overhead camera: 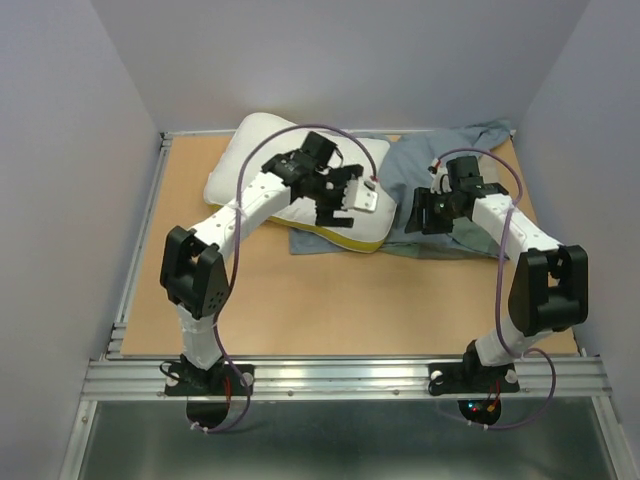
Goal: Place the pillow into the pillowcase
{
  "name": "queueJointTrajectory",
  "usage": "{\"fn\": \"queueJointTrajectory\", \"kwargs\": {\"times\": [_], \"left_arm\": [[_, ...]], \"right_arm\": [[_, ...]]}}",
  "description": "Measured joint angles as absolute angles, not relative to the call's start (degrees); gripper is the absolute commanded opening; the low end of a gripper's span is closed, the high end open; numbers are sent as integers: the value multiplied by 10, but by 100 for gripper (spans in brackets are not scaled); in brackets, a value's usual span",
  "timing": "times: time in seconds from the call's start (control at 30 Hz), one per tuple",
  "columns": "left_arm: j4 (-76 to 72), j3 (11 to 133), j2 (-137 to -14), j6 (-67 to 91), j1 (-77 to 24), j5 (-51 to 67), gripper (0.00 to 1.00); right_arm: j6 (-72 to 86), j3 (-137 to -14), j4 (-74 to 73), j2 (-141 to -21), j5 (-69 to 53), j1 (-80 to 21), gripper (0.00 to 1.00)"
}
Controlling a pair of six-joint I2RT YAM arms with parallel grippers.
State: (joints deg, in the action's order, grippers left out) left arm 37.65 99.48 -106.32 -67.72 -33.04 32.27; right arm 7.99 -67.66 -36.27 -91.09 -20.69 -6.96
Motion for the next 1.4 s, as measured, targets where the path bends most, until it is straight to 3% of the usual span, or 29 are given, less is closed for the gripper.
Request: {"fn": "queueJointTrajectory", "kwargs": {"times": [0.17,0.37,0.43,0.47,0.5,0.53,0.57,0.77,0.9,0.97,1.17,1.4], "left_arm": [[337,938,-1088,-723,-416,291,99],[274,900,-1153,-742,-438,241,99],[260,902,-1173,-744,-440,228,79],[257,910,-1188,-743,-441,220,60],[256,918,-1197,-741,-441,214,17],[260,937,-1212,-738,-441,206,5],[262,951,-1222,-735,-441,203,0],[360,1090,-1269,-683,-406,292,0],[483,1307,-1357,-621,-343,433,0],[503,1347,-1373,-594,-313,486,0],[489,1271,-1358,-502,-264,598,0],[424,1234,-1358,-412,-265,632,0]], "right_arm": [[92,-677,-358,-918,-218,-51,60],[95,-677,-356,-918,-231,-37,61],[95,-677,-356,-918,-233,-37,61],[95,-677,-356,-918,-234,-37,62],[95,-677,-356,-918,-235,-36,62],[94,-677,-356,-918,-236,-35,62],[94,-676,-355,-918,-238,-35,62],[98,-655,-336,-909,-245,-27,62],[113,-642,-307,-905,-244,-26,61],[126,-640,-289,-905,-240,-26,61],[186,-640,-210,-916,-219,-29,60],[234,-640,-144,-976,-167,-77,56]]}}
